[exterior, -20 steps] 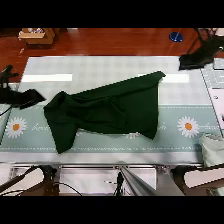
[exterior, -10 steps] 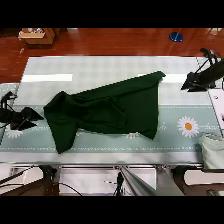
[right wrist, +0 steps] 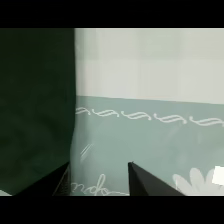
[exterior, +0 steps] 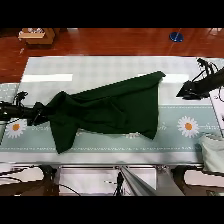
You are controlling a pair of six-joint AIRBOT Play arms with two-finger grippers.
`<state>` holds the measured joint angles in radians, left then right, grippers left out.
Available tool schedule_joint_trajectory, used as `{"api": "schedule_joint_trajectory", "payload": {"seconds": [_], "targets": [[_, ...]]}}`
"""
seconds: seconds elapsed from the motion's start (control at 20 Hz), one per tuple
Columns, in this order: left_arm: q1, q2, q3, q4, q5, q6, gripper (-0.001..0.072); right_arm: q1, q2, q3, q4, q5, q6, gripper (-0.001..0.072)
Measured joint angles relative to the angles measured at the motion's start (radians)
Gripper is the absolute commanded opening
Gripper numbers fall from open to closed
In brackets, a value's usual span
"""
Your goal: Fold the shirts.
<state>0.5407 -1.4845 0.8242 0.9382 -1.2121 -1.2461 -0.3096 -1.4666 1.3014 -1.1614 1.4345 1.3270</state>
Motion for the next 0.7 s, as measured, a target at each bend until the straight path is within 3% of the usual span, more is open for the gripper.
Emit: {"api": "schedule_joint_trajectory", "payload": {"seconds": [0.05, 0.1, 0.35, 0.7], "targets": [[-0.006, -0.006, 0.006, 0.002, 0.044, -0.016, 0.0043, -0.001, 0.010, -0.002, 0.009, -0.001, -0.002, 0.0499], [-0.011, -0.008, 0.010, 0.003, 0.058, -0.023, 0.0042, -0.001, 0.021, -0.005, 0.013, 0.000, -0.003, 0.0536], [-0.020, -0.015, 0.022, 0.026, 0.061, -0.025, 0.0042, -0.016, 0.096, -0.081, -0.030, 0.022, -0.003, 0.0535], [-0.021, -0.002, 0.032, 0.037, 0.003, 0.038, 0.0042, -0.051, 0.281, -0.508, 0.113, -0.077, 0.001, 0.0536]]}}
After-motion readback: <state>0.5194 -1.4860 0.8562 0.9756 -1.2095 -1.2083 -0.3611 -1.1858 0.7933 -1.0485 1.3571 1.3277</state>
